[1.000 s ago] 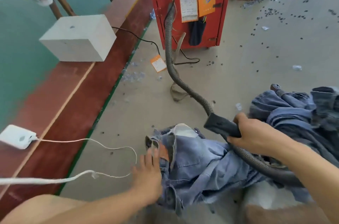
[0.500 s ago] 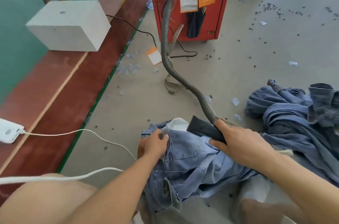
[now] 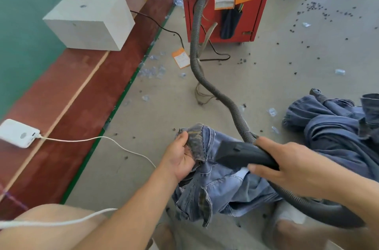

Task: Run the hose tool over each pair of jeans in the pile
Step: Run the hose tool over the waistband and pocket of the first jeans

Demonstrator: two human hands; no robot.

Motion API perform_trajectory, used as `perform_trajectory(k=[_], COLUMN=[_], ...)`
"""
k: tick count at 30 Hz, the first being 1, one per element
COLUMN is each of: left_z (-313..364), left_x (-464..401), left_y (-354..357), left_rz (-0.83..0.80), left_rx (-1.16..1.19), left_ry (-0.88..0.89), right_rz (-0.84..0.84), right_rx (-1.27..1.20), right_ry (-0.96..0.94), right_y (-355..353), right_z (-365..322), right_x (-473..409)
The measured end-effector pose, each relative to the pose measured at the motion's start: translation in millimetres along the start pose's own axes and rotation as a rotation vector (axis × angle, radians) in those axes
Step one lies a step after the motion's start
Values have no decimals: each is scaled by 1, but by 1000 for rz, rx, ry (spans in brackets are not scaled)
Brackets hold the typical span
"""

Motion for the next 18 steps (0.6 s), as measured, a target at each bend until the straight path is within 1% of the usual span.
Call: perform_trajectory(k=[2,4,7,10,12,14,16,18], left_z=[-7,-12,-13,-15,-15,-14,-13,-14], left_x=[5,8,11,15,16,16,16,16], left_y=[1,1,2,5,7,8,10,11], left_rz=[1,2,-12,-33,-25,-23,-32,-38], left_rx=[-8,-20,-28,-47,-23,5,-17,-76], left_ry=[-55,-80,-86,-91,-90,-87,-94,-108], right_rz=[-42,-33,70,169,180,123,59,74], right_rx=[-2,-38,-123,-217,-243,-206,-89,8], right_ry=[-31,-31,54,176,176,121,83,77], right_y=[10,18,16,2,-5,-3,6,11], right_z=[-11,-21,-22,-4,4,0,-9,-19], right_x=[-2,-11,-31,-35,-27,-17,-14,-20])
Point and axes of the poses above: each hand's wrist, its own x-axis away from the middle knuckle, its own y-axis out of the palm, z = x × y, the point moved 4 cm from there along -x, towards the middle knuckle, and after that the axes turned 9 degrees about x, right-handed, at the moved point
